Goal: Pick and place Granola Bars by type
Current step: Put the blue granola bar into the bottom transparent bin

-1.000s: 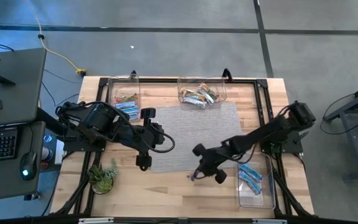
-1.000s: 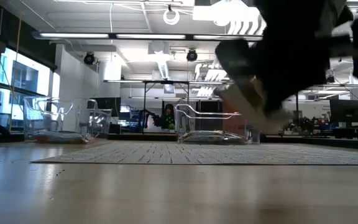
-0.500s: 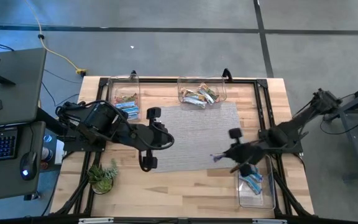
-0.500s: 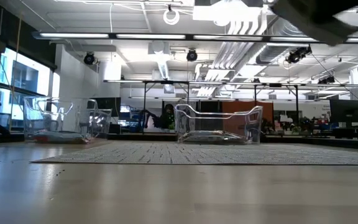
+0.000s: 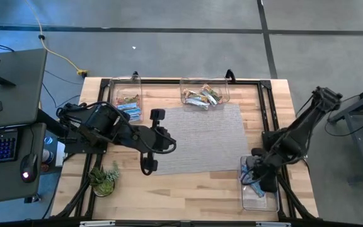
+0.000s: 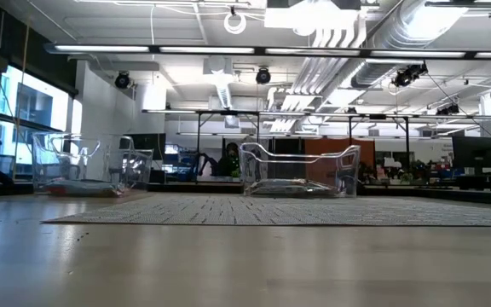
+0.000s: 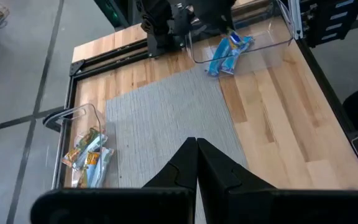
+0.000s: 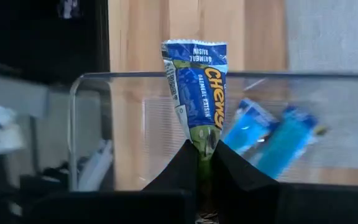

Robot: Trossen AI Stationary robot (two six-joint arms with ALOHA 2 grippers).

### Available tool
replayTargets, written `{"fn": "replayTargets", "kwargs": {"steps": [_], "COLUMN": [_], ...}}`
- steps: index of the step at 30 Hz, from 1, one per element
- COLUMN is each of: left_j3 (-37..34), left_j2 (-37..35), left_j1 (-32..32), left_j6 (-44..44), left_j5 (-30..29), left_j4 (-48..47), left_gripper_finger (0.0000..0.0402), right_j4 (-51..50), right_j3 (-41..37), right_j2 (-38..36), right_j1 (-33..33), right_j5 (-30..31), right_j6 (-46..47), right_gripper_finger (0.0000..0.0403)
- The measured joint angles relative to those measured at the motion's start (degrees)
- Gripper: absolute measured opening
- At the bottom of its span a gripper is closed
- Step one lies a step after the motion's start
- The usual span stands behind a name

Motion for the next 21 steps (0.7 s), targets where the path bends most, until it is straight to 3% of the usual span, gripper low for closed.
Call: {"fn": "replayTargets", "kwargs": {"steps": [4,7,10,16,21], "left_j3": [0.0,0.0,0.0,0.0,0.0], "left_j2": [0.0,0.0,0.0,0.0,0.0], "left_j1": [0.0,0.0,0.0,0.0,0.0], "left_j6": [-3.9,-4.1,-4.1,-4.1,-4.1], "left_j5": [2.0,2.8,2.8,2.8,2.8], "left_j4": [-0.4,-1.4,-1.6,-1.5,-1.3], "left_gripper_finger": [0.0001,0.0001,0.0001,0.0001,0.0001], "right_j4": [6.5,9.2,10.8,9.7,10.3], "right_j3": [-6.6,-11.0,-13.3,-13.6,-13.3], "right_j2": [1.3,2.8,3.1,3.0,3.0], "right_j1": [2.8,4.1,4.8,3.3,2.4], "right_j5": [-0.3,-5.3,-6.6,-3.1,-3.7], "right_j6": [8.6,13.0,15.3,19.7,20.4], "right_gripper_finger": [0.0012,0.0014,0.0021,0.006,0.0104]}}
